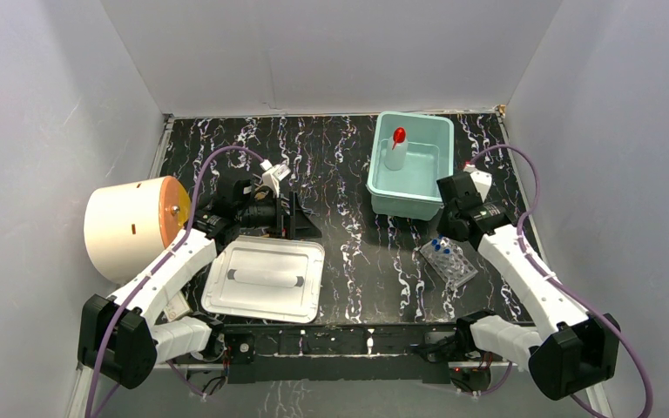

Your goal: Organize the chemistry lab equipment

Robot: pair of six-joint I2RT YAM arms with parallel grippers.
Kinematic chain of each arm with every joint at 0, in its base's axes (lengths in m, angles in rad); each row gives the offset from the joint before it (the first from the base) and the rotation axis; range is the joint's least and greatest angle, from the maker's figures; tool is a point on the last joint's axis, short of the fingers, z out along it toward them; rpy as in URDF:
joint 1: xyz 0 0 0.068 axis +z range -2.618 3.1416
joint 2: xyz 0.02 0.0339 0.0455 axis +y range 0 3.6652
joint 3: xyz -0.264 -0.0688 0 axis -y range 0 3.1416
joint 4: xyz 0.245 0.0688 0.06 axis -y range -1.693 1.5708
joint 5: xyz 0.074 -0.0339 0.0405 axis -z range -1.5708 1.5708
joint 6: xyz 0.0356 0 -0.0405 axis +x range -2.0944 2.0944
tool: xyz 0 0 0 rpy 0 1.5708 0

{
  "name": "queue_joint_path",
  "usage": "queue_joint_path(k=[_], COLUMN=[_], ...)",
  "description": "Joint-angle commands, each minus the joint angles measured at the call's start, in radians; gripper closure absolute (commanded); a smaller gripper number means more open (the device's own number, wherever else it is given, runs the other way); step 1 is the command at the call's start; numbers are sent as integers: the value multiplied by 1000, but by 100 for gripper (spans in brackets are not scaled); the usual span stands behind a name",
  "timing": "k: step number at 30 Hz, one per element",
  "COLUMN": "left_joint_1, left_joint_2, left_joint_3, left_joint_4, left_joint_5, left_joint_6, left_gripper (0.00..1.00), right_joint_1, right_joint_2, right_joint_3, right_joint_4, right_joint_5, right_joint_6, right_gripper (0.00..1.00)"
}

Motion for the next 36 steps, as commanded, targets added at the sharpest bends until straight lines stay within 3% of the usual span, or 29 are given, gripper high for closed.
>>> queue_joint_path(k=[1,9,13,19,29,36], left_joint_1=[-3,-4,-3,-3,-3,-3], left_joint_2=[-18,-22,-26,-30,-37,-34], left_joint_3=[8,5,2,-7,-15,-12], left_joint_4=[2,-2,-6,-7,1,-2], left_joint_5=[17,13,8,4,1,1], left_joint_6=[9,14,16,14,10,10], left_gripper=[16,16,16,16,16,16], right_joint_1=[-40,-80,-85,-87,-87,-87], right_joint_2=[-27,-37,-34,-52,-29,-4], right_joint_3=[22,-23,-41,-66,-84,-107], right_joint_4=[-110,-120,-127,-171,-140,-82], right_joint_5=[4,-55,-74,-87,-113,-124], right_joint_6=[63,78,70,96,108,96], right_gripper=[82,83,93,100,81,81])
